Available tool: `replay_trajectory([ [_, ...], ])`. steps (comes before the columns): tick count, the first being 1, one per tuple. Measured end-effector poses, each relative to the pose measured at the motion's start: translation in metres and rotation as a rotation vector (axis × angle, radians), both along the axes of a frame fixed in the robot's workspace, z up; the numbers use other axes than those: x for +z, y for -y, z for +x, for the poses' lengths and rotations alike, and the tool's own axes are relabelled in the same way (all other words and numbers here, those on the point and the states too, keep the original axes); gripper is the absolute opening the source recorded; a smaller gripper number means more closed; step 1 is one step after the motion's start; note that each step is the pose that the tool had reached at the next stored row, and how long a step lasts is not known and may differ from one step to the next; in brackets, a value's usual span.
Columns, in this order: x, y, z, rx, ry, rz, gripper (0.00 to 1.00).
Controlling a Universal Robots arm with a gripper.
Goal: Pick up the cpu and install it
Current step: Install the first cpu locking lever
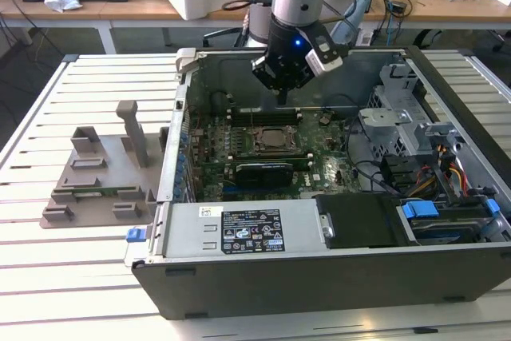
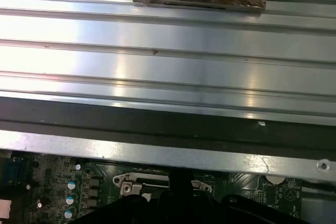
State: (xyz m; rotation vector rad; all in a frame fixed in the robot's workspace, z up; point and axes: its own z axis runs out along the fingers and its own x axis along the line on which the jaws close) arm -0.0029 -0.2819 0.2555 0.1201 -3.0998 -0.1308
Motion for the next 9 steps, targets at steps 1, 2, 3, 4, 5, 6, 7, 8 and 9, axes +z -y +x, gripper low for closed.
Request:
replay_trajectory([
  [1, 0.0009, 0.0, 0.0, 0.0, 0.0, 0.0003, 0.11],
  [2, 0.0009, -0.0001, 0.0, 0.0, 0.0002, 0.0003, 0.11],
  [3, 0.001, 0.0, -0.002, 0.0, 0.0, 0.0002, 0.11],
  [4, 0.001, 0.0, -0.002, 0.0, 0.0, 0.0002, 0.11],
  [5, 0.0012, 0.0, -0.002, 0.0, -0.0001, 0.0001, 0.11],
  [6, 0.0033, 0.0, -0.002, 0.0, -0.0003, -0.0003, 0.11],
  [7, 0.0068, 0.0, -0.002, 0.0, -0.0001, -0.0011, 0.11],
  [8, 0.0174, 0.0, -0.002, 0.0, -0.0001, -0.0022, 0.11],
  [9, 0.0238, 0.0, -0.002, 0.0, 0.0, -0.0026, 0.11],
])
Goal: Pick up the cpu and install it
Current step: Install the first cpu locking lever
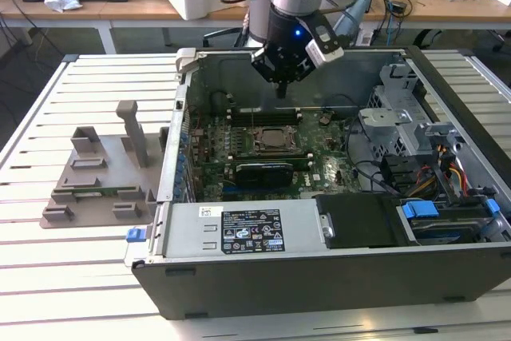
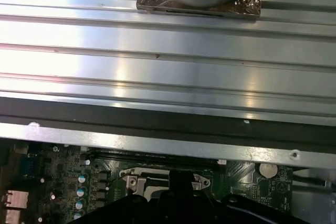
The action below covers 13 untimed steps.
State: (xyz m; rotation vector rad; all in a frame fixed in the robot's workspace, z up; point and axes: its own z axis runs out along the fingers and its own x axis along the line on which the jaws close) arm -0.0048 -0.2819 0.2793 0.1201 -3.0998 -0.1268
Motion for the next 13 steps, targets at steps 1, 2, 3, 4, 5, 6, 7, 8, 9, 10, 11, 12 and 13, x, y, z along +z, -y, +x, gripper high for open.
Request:
replay_trajectory([
  [1, 0.0014, 0.0, 0.0, 0.0, 0.0, -0.0004, 0.11],
  [2, 0.0014, 0.0, -0.001, 0.0, 0.0003, -0.0002, 0.11],
  [3, 0.0014, 0.0, -0.002, 0.0, 0.0001, -0.0004, 0.11],
  [4, 0.0014, 0.0, -0.004, 0.0, 0.0001, -0.0004, 0.11],
  [5, 0.0013, -0.0001, -0.01, 0.0, 0.0003, -0.0008, 0.11],
  [6, 0.0011, -0.0001, -0.017, 0.0, 0.0012, -0.0008, 0.11],
  [7, 0.001, -0.0002, -0.021, 0.0, 0.0017, -0.0007, 0.11],
  [8, 0.001, -0.0002, -0.024, 0.0, 0.0021, -0.0006, 0.11],
  [9, 0.001, -0.0002, -0.03, 0.0, 0.0028, -0.0008, 0.11],
  [10, 0.0011, -0.0001, -0.033, 0.0, 0.0035, -0.0008, 0.11],
  [11, 0.0011, -0.0001, -0.039, 0.0, 0.0057, -0.0008, 0.11],
  [12, 0.001, -0.0001, -0.048, 0.0, 0.0081, -0.0008, 0.11],
  [13, 0.0008, -0.0001, -0.06, 0.0, 0.0103, -0.0009, 0.11],
])
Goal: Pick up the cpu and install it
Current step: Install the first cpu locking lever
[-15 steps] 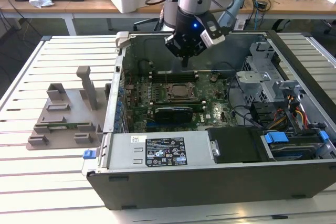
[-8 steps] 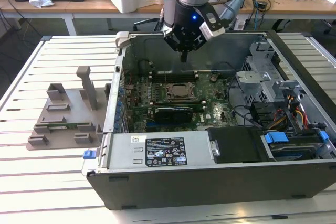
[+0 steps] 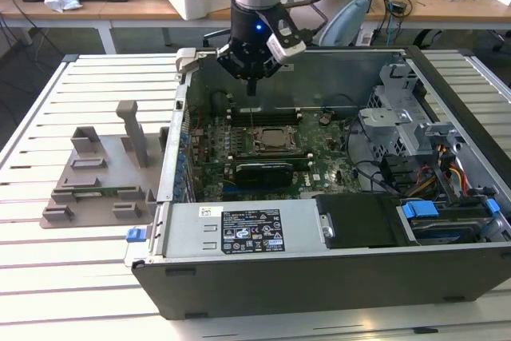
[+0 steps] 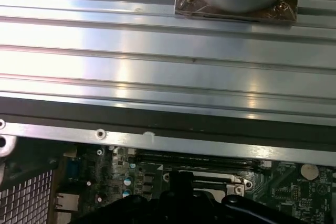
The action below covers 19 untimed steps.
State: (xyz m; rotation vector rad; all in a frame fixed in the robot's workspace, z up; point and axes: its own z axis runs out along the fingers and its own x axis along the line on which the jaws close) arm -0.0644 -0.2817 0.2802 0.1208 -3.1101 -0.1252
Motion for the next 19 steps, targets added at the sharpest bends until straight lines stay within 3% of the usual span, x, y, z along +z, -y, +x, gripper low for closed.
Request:
replay_trajectory([
  [2, -0.0011, 0.0, -0.007, 0.0, 0.0008, 0.0001, 0.11],
  [3, -0.0054, 0.0001, -0.009, 0.0, 0.0008, -0.0001, 0.11],
  [10, -0.0099, 0.002, -0.01, 0.0, 0.0009, -0.001, 0.11],
  [19, -0.0282, 0.0043, 0.008, 0.0, -0.0008, -0.0011, 0.11],
])
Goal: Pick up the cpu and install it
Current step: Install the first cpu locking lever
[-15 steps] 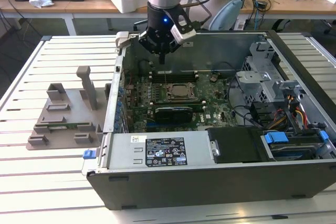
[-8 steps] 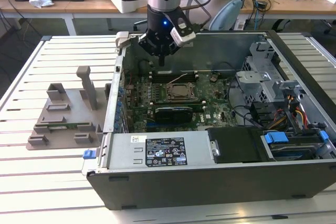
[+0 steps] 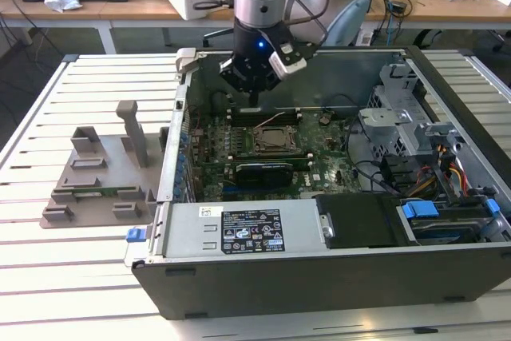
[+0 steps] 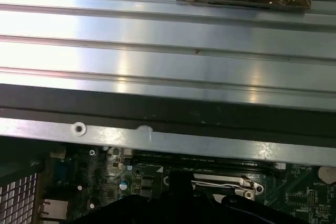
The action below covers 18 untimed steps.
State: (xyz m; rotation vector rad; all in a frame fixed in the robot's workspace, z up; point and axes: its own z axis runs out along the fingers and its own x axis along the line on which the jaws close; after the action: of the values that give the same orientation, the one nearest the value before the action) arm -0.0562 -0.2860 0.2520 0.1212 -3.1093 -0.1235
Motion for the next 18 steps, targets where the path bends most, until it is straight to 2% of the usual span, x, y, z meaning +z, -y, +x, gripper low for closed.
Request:
replay_trajectory([
  [4, -0.0106, 0.0007, 0.009, 0.0, -0.0002, 0.0, 0.11],
  [8, -0.0214, 0.0014, 0.013, 0.0, -0.0008, -0.0001, 0.11],
  [11, -0.0319, 0.0014, 0.021, 0.0, -0.0036, 0.0, 0.11],
  [18, -0.0422, 0.0026, 0.031, 0.0, -0.0059, -0.0002, 0.11],
])
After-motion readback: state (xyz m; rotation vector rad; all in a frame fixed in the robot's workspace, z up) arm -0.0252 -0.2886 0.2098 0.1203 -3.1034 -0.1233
